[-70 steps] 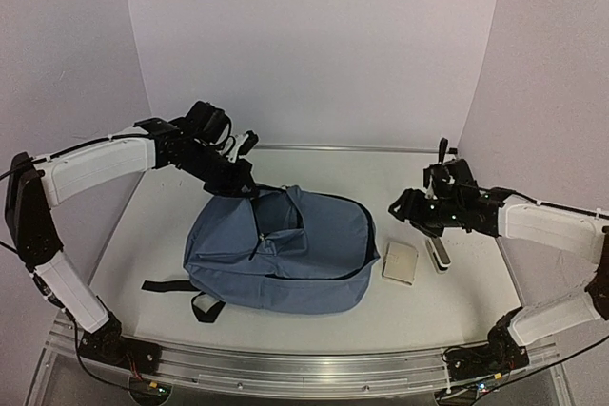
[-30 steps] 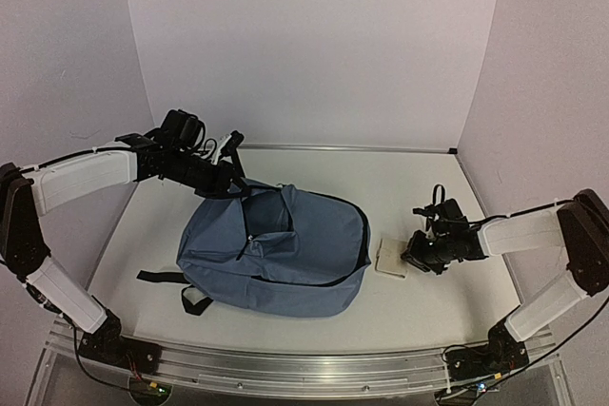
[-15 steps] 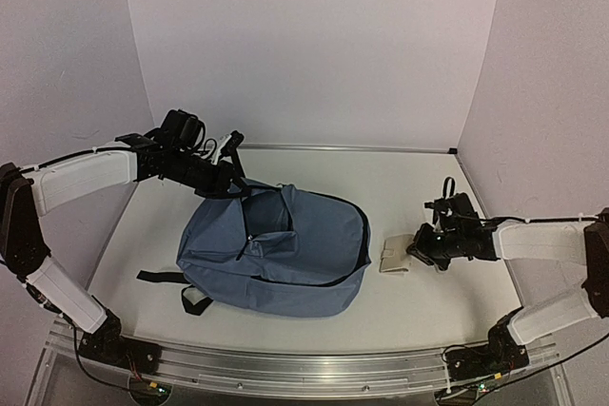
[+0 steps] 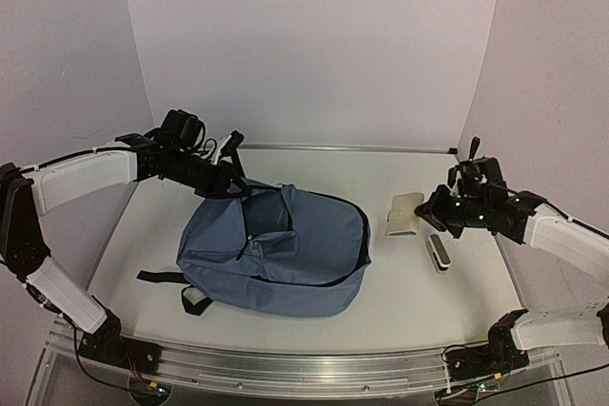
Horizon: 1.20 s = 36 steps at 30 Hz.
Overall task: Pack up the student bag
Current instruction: Pick up the personal item from the center of the board, then place the personal item in the student bag.
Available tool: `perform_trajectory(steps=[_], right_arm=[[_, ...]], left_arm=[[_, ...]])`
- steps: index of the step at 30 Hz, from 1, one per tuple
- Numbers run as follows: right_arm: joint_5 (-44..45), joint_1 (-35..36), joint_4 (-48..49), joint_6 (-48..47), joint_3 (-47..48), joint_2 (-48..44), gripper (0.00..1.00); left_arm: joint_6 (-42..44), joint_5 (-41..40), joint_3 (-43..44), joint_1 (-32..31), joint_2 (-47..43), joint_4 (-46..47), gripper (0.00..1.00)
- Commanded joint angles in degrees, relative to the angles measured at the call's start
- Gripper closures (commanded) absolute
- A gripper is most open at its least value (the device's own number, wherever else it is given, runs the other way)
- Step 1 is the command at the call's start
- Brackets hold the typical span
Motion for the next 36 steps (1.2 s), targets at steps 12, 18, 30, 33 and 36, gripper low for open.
perform_trajectory(steps=[12, 18, 30, 33, 36], right_arm=[[-8.60, 15.10, 10.45, 7.43, 18.08, 9.59, 1.00], [-10.58, 20.67, 17.18, 9.33, 21.12, 18.73, 1.00], [-12.79, 25.94, 24.55, 13.06, 25.92, 32.04, 1.00], [-11.83, 26.60, 24.55, 13.86, 26.95, 34.45, 1.00], [-9.27, 26.63, 24.38, 15.71, 26.75, 35.65, 1.00]], left_arm=[[0.51, 2.47, 1.74, 0.60, -0.45, 3.64, 1.00], [0.49, 2.97, 1.65, 0.60, -0.22, 3.65, 1.00], [0.14, 4.35, 1.67, 0.58, 0.29, 3.78, 1.00], [0.05, 4.75, 1.65, 0.60, 0.25, 3.83, 1.00], [0.05, 5.08, 1.57, 0.59, 0.09, 3.85, 1.00]])
